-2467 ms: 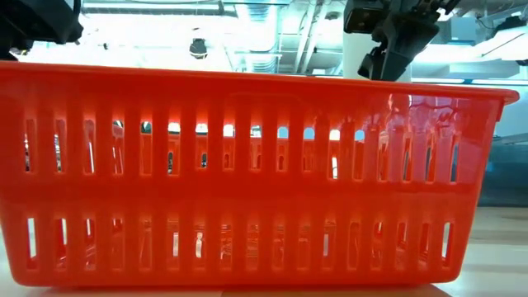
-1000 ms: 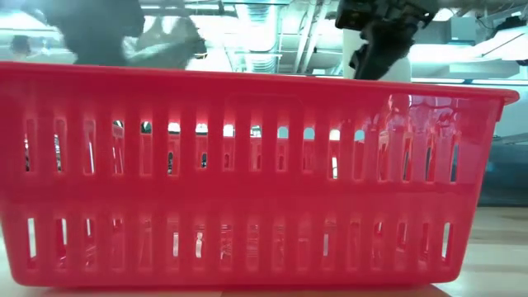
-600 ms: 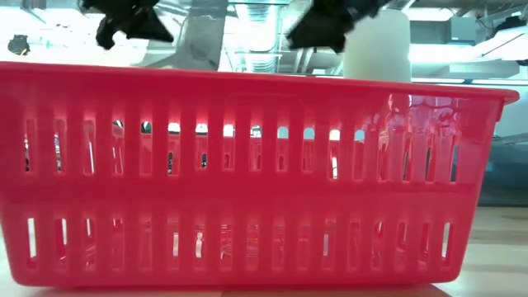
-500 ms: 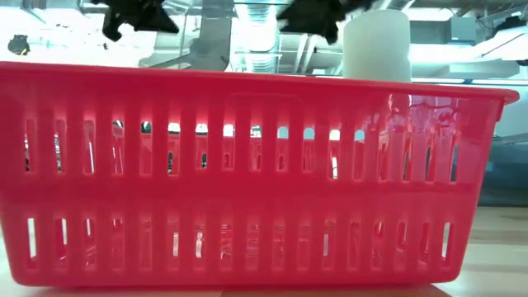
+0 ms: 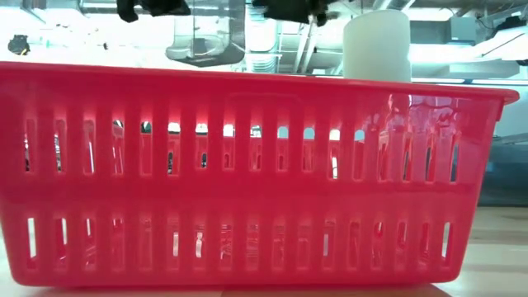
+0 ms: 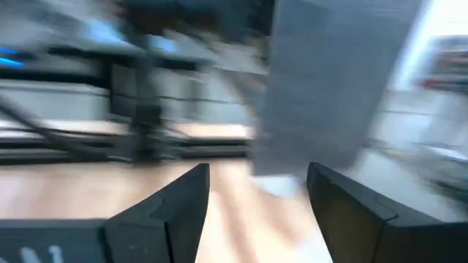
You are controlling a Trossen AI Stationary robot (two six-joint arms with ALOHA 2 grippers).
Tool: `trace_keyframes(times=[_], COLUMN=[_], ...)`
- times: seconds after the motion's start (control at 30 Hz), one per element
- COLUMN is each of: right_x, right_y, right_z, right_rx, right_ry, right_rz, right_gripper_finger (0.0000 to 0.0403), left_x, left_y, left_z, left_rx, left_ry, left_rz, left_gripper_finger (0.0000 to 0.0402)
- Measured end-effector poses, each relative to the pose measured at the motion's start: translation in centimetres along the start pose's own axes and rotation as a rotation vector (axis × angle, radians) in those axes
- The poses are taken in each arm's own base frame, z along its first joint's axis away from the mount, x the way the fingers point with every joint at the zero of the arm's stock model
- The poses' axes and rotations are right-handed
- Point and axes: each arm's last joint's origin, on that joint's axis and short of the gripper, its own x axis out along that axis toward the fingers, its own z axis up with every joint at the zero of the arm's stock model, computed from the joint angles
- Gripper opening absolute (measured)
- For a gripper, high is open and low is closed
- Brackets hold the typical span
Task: Stack baskets by color
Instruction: Stack the left gray bin on top of the right gray stacked bins
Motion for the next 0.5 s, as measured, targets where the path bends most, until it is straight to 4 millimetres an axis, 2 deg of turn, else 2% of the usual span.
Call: trace_keyframes(times=[0.13,0.3,0.5], right_x=[0.6,2.5,5.0], right_y=[1.2,2.8,3.5], right_z=[-0.5,-1.9,-3.0], right_rx=[-0.037,-0.040,-0.065], right_ry=[-0.020,-0.112,-0.186], right_rz=[-0.235,-0.285,-0.404], right_gripper_finger=[0.0243,0.0234,0.0229], left_x=[1.1,2.0,2.3], left_y=[-0.2,-0.5,-0.9], left_z=[-0.8,-1.7,-2.3], left_rx=[-0.003,-0.006,-0.007], left_ry=[0.001,0.008,0.020], left_rz=[0.028,0.024,0.023], left_gripper_finger=[0.0000,0.0000,0.0000])
